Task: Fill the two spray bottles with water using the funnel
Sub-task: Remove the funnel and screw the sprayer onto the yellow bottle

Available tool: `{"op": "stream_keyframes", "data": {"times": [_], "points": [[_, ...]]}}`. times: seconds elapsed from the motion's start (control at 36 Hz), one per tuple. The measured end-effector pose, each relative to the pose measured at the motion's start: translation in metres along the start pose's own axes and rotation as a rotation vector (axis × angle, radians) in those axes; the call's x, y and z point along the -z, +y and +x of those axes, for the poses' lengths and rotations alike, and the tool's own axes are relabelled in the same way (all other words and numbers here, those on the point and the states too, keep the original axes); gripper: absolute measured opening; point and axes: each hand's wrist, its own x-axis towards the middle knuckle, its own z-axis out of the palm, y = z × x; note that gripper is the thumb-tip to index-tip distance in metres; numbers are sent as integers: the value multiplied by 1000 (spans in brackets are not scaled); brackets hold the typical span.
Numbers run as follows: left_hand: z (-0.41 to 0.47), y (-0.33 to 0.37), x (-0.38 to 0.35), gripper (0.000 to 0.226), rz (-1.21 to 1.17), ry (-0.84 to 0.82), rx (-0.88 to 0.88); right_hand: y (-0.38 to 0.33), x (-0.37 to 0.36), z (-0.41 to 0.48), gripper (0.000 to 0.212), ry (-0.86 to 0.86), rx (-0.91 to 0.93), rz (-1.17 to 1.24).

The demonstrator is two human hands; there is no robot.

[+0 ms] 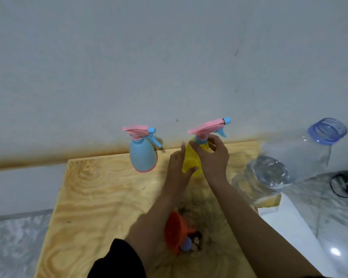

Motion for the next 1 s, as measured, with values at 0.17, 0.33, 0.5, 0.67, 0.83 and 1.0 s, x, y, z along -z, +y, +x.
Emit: {"op": "stream_keyframes", "data": {"times": [0.17, 0.33, 0.5, 0.67, 0.83, 1.0], "points": [[23, -11, 1, 70, -69, -30, 21, 14, -17, 16, 33, 15, -24, -9], [36, -15, 10, 75, -96, -95, 2, 17, -21, 25, 37, -25, 11, -32], [36, -22, 7, 69, -55, -46, -40, 19, -17, 23, 43, -37, 58, -93], [29, -21, 2, 70, -92, 43, 27, 24, -19, 21, 47, -37, 89, -154], [26, -16, -4, 68, -92, 113, 96, 22, -18, 22, 47, -39, 116, -188], [25, -10, -4, 56, -35, 106, 93, 18, -18, 20, 47, -80, 84, -197]]}}
